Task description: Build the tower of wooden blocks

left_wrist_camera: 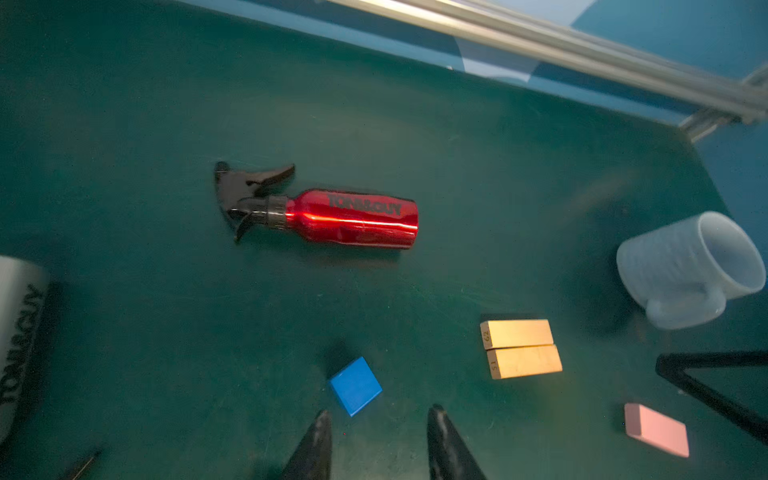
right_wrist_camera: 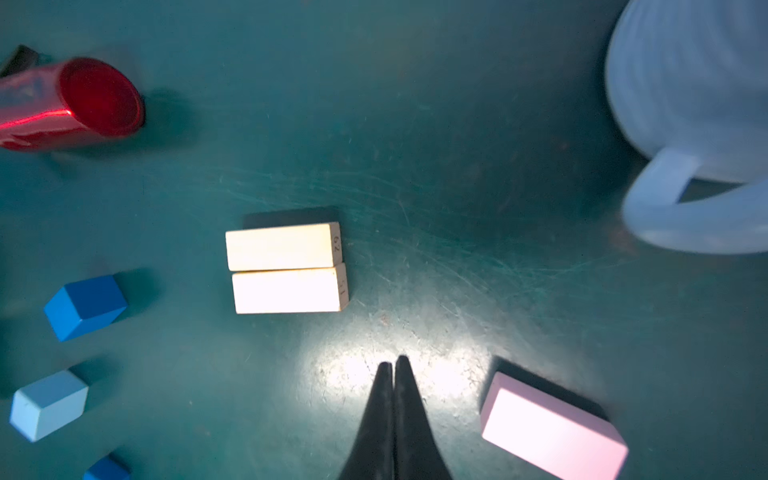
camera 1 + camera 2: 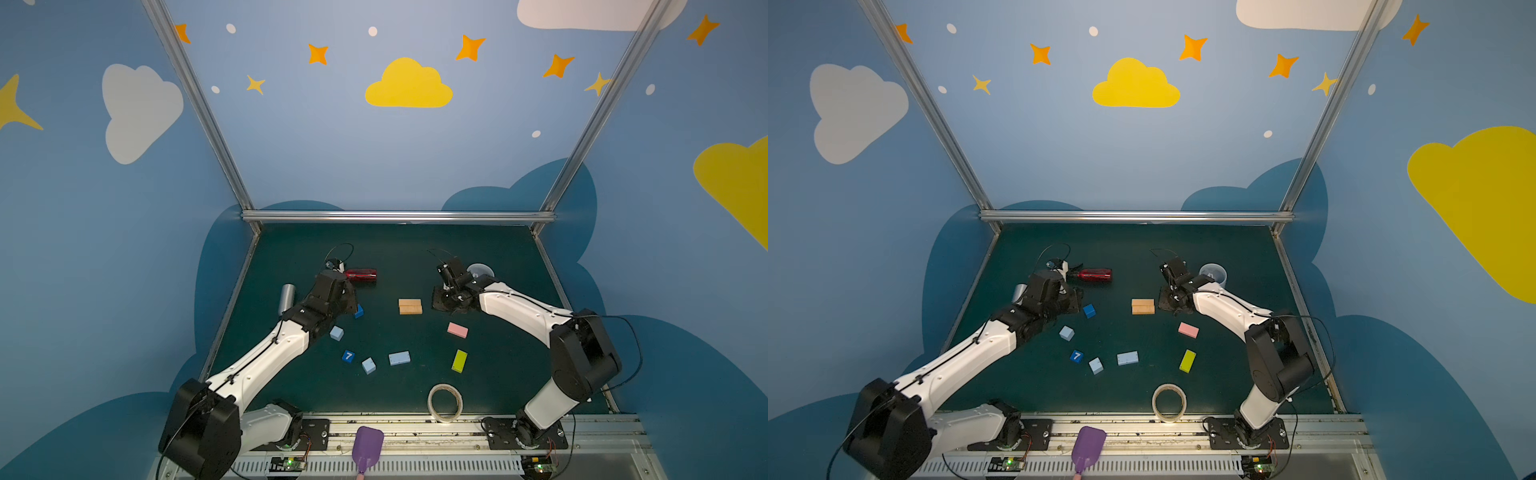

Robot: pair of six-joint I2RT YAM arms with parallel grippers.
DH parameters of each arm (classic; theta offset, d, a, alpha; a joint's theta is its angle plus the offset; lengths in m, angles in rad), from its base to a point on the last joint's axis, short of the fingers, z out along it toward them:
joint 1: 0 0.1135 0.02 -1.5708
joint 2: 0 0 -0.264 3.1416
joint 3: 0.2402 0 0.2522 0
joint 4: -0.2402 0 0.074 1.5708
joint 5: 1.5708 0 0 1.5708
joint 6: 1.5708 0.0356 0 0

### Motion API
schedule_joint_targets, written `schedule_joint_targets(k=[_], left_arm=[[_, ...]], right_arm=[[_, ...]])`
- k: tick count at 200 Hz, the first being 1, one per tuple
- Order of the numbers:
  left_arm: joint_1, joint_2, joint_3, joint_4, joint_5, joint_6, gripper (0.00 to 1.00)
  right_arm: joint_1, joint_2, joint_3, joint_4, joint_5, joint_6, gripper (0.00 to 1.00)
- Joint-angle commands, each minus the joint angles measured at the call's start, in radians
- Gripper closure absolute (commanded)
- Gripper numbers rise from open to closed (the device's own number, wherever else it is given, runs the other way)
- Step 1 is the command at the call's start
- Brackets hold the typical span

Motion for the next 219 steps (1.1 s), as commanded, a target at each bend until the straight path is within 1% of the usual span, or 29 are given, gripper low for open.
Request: schedule_joint_targets(k=[1,8,14,42,52,56,70,85,129,147,167,219], left_arm=[[-0.004,0.079,0.094,-0.064,0.112,-0.064,0.87],[-0.004,0.109,0.117,-0.082,0.131,-0.086,0.93],[-0.004,0.136,0.136,-0.093,0.155,-0.100,0.96],[-0.004,0.230,0.177,-0.101,0.230,-0.166,0.96],[-0.005,0.256,0.176,-0.096,0.239,-0.185,0.96],[-0.004,0.268,0.173,-0.093,0.270,-0.193,0.96],[-0.008,0.297,0.162,-0.077,0.305,-0.218,0.96],[-0.022,0.329,0.155,-0.061,0.323,-0.237,0.96],[-0.071,0.424,0.211,-0.089,0.319,-0.229,0.96],[-0.078,0.462,0.217,-0.091,0.302,-0.245,0.96],[-0.083,0.496,0.225,-0.071,0.309,-0.256,0.96],[-0.091,0.575,0.266,-0.058,0.308,-0.270,0.96]], right_arm=[[-0.027,0.042,-0.023,0.115,-0.096,0.000,1.00],[-0.034,0.056,-0.024,0.128,-0.110,0.001,1.00],[-0.039,0.067,-0.024,0.136,-0.121,0.000,1.00],[-0.048,0.110,-0.025,0.167,-0.152,-0.004,1.00],[-0.051,0.126,-0.024,0.169,-0.154,-0.007,1.00],[-0.052,0.131,-0.023,0.172,-0.156,-0.008,1.00],[-0.060,0.147,-0.031,0.187,-0.165,-0.010,1.00],[-0.069,0.159,-0.043,0.210,-0.181,-0.007,1.00],[-0.080,0.194,-0.055,0.258,-0.224,0.007,1.00],[-0.080,0.204,-0.058,0.273,-0.239,0.015,1.00],[-0.079,0.212,-0.065,0.293,-0.263,0.025,1.00],[-0.074,0.229,-0.068,0.298,-0.272,0.043,1.00]])
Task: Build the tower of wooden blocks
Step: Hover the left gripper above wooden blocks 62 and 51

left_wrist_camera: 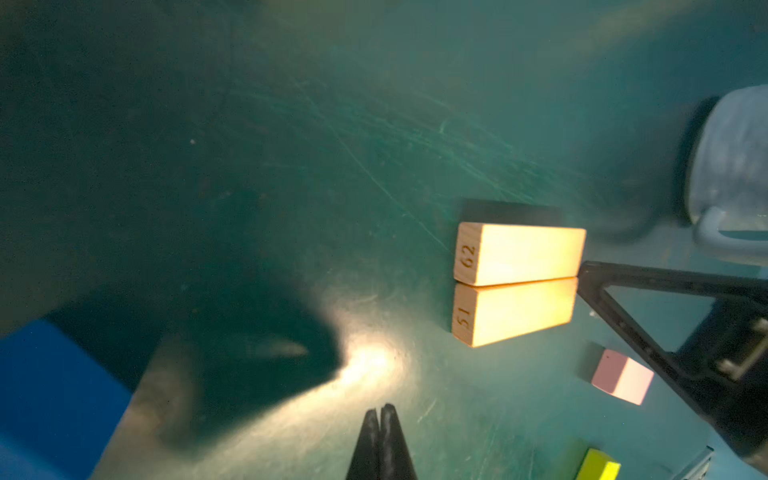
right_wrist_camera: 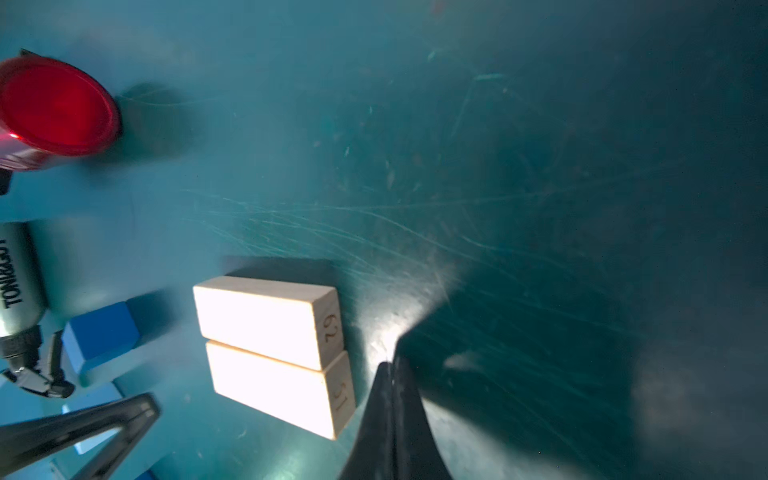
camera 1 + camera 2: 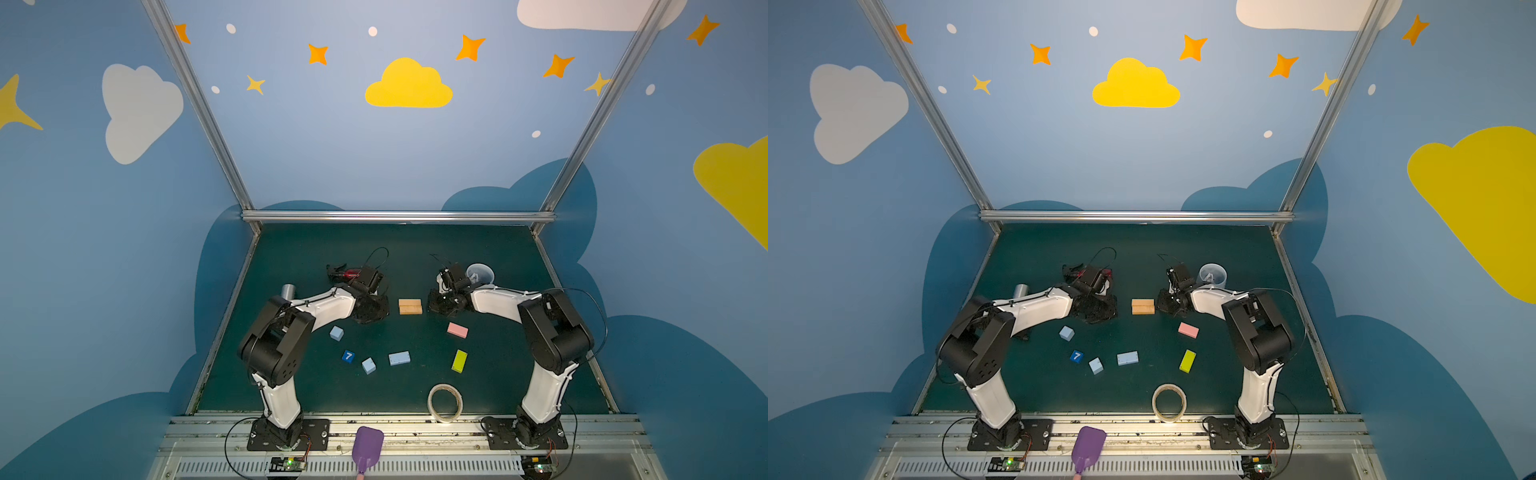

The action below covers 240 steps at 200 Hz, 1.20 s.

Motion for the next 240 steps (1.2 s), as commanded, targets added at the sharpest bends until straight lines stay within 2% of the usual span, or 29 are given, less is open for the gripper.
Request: schedule_joint_targets(k=[1,240], left_arm=[[-0.005,0.028,0.032,0.007,-0.002,-0.012,0.96],[-0.030,0.110,0.078,0.015,0.024,-0.019,0.96]], right_arm=[[0.003,0.024,-0.015,0.006,-0.014,0.017,1.00],[0.055,0.024,-0.007,-0.034,0.014,0.040,1.00]])
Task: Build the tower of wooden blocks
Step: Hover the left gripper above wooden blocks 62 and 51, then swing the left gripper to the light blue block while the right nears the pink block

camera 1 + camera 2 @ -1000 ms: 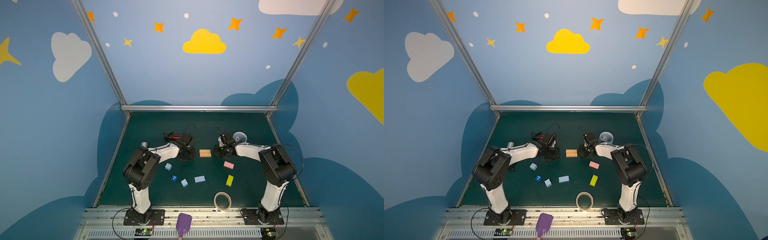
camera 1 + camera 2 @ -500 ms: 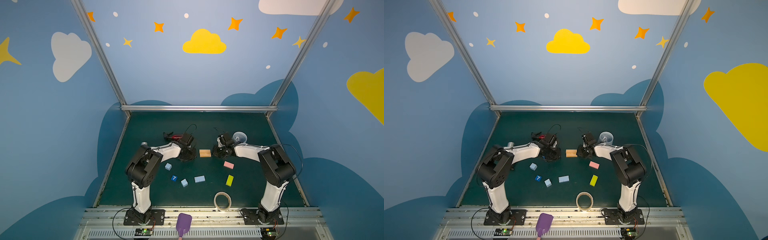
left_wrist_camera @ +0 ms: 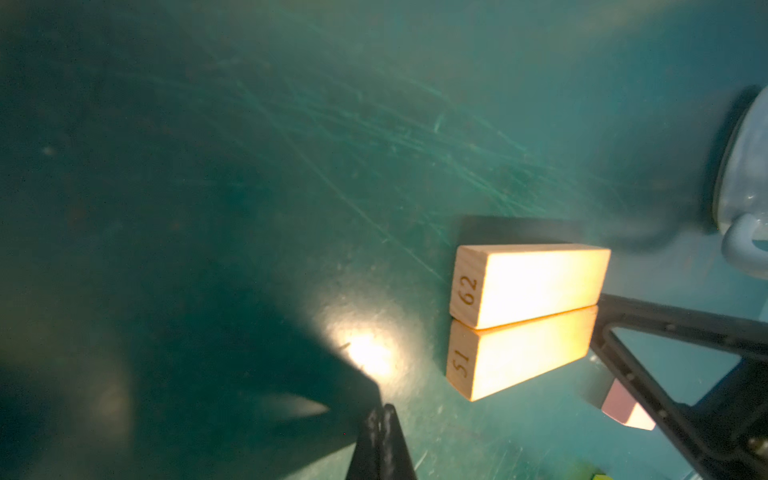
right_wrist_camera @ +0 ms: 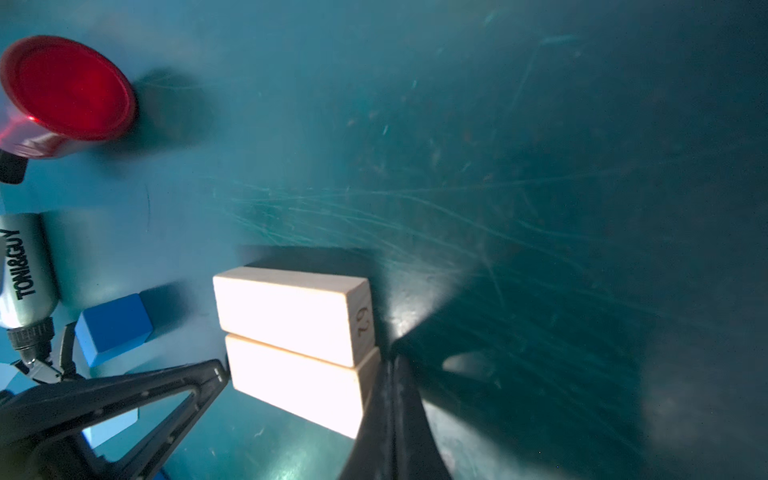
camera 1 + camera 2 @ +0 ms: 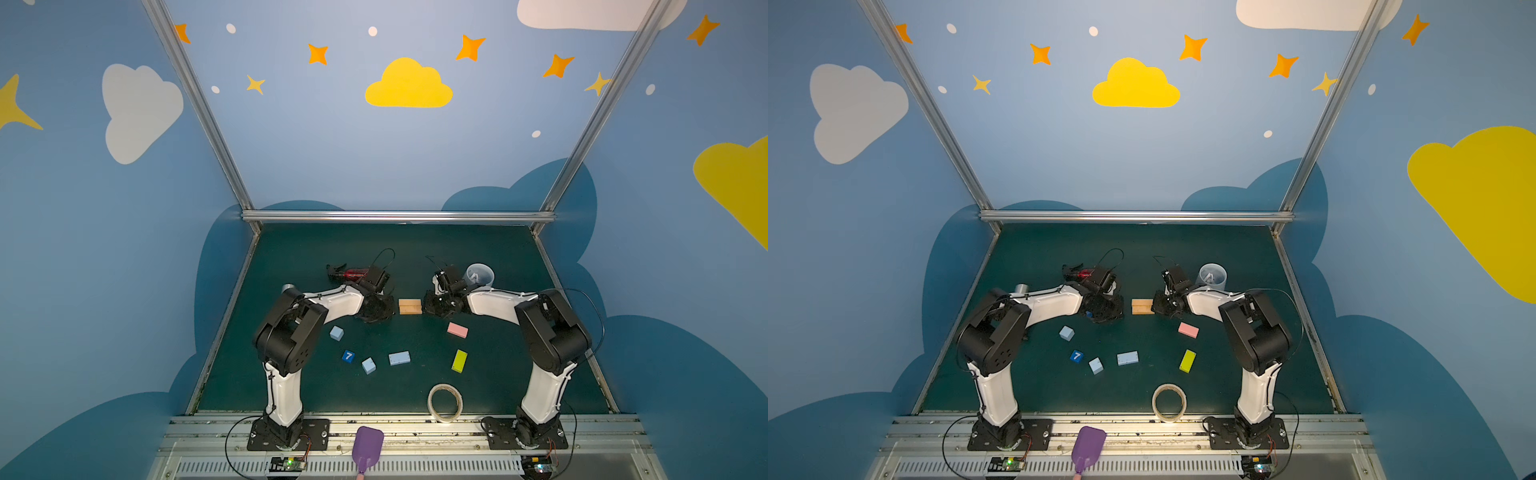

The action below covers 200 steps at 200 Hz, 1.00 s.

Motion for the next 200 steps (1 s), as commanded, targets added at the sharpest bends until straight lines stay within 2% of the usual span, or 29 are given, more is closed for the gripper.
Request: schedule_joint_targets(k=[1,106,155,189,200], left_arm=[[-0.006,0.018,0.020,-0.004,0.004,-0.001,0.96],[-0.010,0.019,0.025,-0.013,0.004,0.003,0.96],[-0.017,-0.122,0.039,-0.120,-0.059,0.072,0.96],[-0.056,-0.270,0.074,-0.271,-0.157,0.193,0.84],[-0.070,-0.312,0.087,-0.319,-0.171,0.233,0.77]], right_arm=[[0.012,0.021,0.000,-0.057,0.007,0.010,1.00],[0.009,0.021,0.007,-0.080,0.025,0.009,1.00],[-0.012,-0.052,-0.024,-0.107,0.051,0.007,1.00],[-0.027,-0.137,-0.069,-0.114,0.070,0.001,1.00],[-0.032,-0.166,-0.085,-0.113,0.073,-0.002,1.00]])
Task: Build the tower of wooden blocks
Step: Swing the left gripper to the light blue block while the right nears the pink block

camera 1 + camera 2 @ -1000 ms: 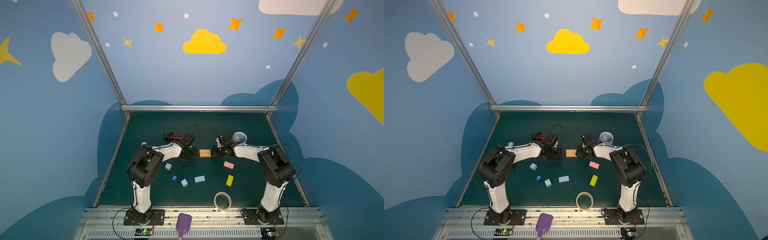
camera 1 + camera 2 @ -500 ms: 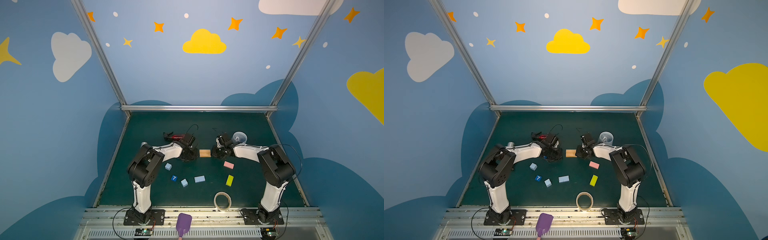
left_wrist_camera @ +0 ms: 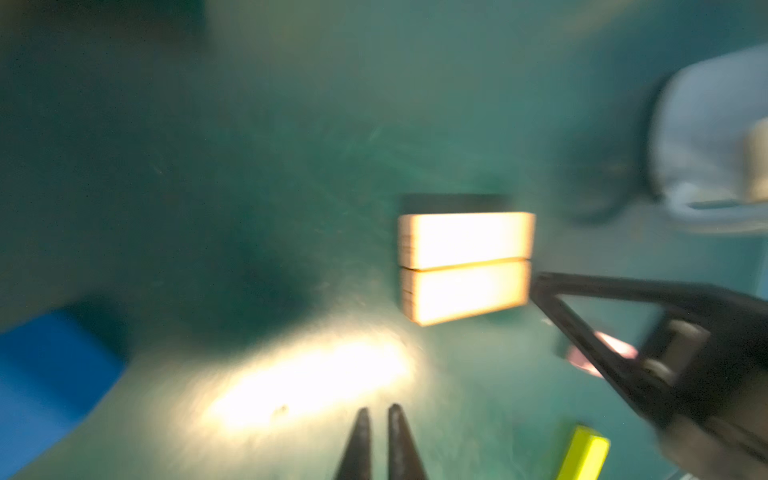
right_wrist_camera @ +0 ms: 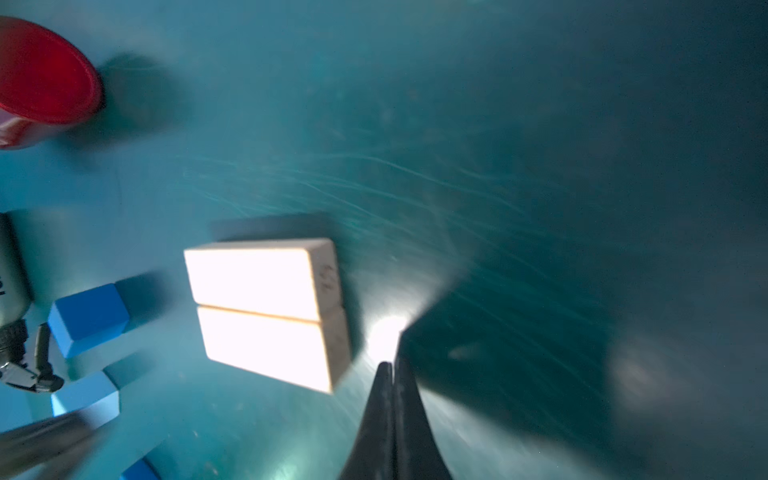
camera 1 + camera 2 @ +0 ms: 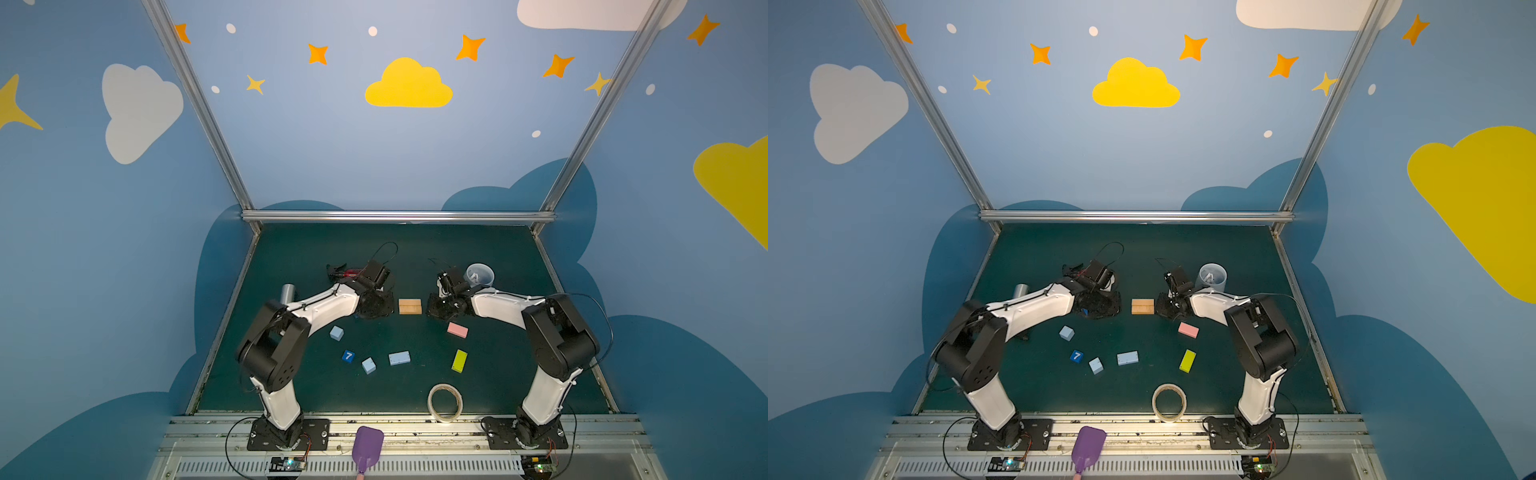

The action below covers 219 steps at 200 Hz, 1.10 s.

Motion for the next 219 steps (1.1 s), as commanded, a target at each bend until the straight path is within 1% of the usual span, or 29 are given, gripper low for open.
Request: schedule_joint_targets(k=[1,35,56,63,83,100,114,128,149,168,190,209,219], left_arm=[[-0.033,-0.107,0.047,-0.149,-0.078,0.126,0.76],[-0.099,-0.209,0.077,-0.303,-0.091,0.281,0.44],[-0.143,-0.260,0.065,-0.374,-0.116,0.371,0.32],[-0.164,-0.272,0.059,-0.399,-0.133,0.400,0.29],[-0.247,-0.292,0.046,-0.464,-0.217,0.460,0.27],[-0.325,-0.297,0.015,-0.469,-0.305,0.487,0.25],[-0.376,-0.290,-0.006,-0.459,-0.309,0.505,0.24],[-0.425,-0.280,-0.020,-0.440,-0.309,0.521,0.23],[-0.467,-0.257,-0.033,-0.413,-0.326,0.561,0.22],[-0.476,-0.224,-0.036,-0.402,-0.320,0.588,0.22],[-0.486,-0.169,-0.033,-0.381,-0.355,0.601,0.22],[-0.492,-0.118,-0.039,-0.360,-0.359,0.625,0.22],[-0.494,-0.094,-0.043,-0.346,-0.361,0.631,0.22]], right_arm=[[-0.013,-0.084,-0.036,-0.038,0.031,-0.006,1.00],[-0.027,-0.170,-0.094,-0.023,0.036,-0.012,1.00],[-0.036,-0.230,-0.135,-0.006,0.034,-0.023,1.00],[-0.040,-0.251,-0.148,-0.002,0.035,-0.027,0.97],[-0.048,-0.304,-0.176,0.000,0.034,-0.039,0.86],[-0.054,-0.348,-0.203,0.015,0.033,-0.042,0.64],[-0.059,-0.374,-0.230,0.034,0.027,-0.043,0.52],[-0.065,-0.395,-0.250,0.044,0.028,-0.041,0.43],[-0.079,-0.420,-0.278,0.055,0.021,-0.037,0.37],[-0.089,-0.445,-0.299,0.064,0.013,-0.032,0.32],[-0.100,-0.475,-0.319,0.065,0.026,-0.023,0.29],[-0.106,-0.504,-0.322,0.064,0.042,-0.017,0.26],[-0.111,-0.519,-0.354,0.063,0.045,-0.016,0.25]])
